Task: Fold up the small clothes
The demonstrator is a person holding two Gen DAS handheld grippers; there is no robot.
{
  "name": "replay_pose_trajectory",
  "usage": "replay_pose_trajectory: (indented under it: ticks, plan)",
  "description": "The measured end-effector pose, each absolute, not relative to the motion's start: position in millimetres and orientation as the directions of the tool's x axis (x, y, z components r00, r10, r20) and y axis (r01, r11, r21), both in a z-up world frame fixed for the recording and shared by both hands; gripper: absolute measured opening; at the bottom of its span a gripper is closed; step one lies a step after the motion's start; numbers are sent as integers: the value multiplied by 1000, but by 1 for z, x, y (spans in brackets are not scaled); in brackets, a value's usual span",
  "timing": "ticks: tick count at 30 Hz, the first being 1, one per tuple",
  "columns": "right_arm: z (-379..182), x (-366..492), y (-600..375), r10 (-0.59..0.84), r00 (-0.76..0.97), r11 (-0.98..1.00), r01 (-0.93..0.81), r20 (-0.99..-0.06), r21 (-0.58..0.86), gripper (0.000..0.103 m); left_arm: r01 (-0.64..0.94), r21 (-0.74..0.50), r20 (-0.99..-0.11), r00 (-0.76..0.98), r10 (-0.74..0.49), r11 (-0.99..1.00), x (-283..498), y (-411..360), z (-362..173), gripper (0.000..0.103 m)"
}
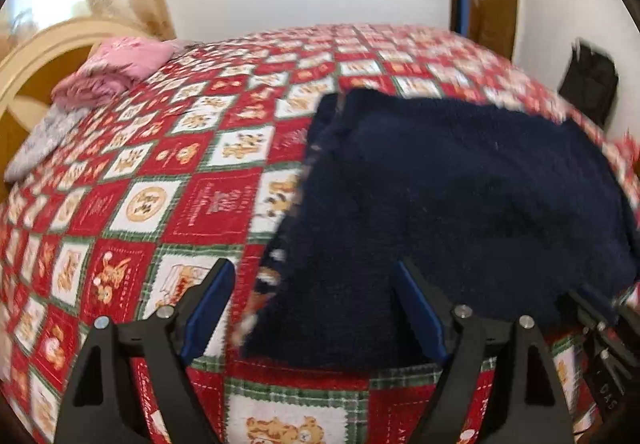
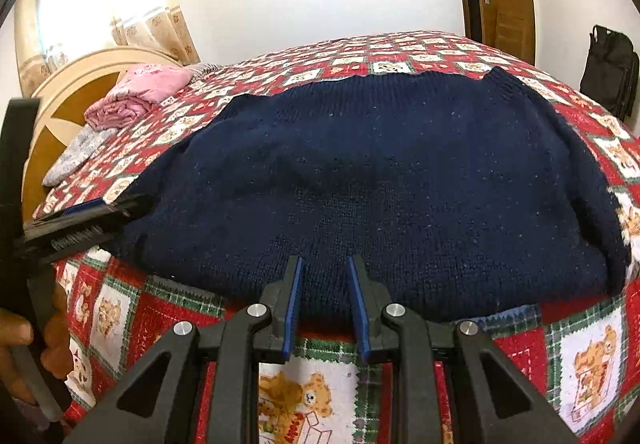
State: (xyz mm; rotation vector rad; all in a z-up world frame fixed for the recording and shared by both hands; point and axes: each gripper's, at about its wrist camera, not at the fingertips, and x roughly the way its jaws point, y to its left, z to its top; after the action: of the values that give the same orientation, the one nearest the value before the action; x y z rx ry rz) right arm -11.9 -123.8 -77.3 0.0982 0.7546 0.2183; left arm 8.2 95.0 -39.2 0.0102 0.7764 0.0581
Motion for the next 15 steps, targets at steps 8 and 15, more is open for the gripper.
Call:
replay_pose_trajectory:
  ticks: [8, 15]
  plan:
    - [-83, -18, -118, 253, 729, 967, -204, -636, 151, 44, -103, -182, -730, 681, -64, 978, 29, 127, -48, 85]
    - [-85, -22, -111, 262, 736, 964, -235, -624, 127, 56, -69, -190, -759, 643, -102, 979, 34, 107, -72, 85]
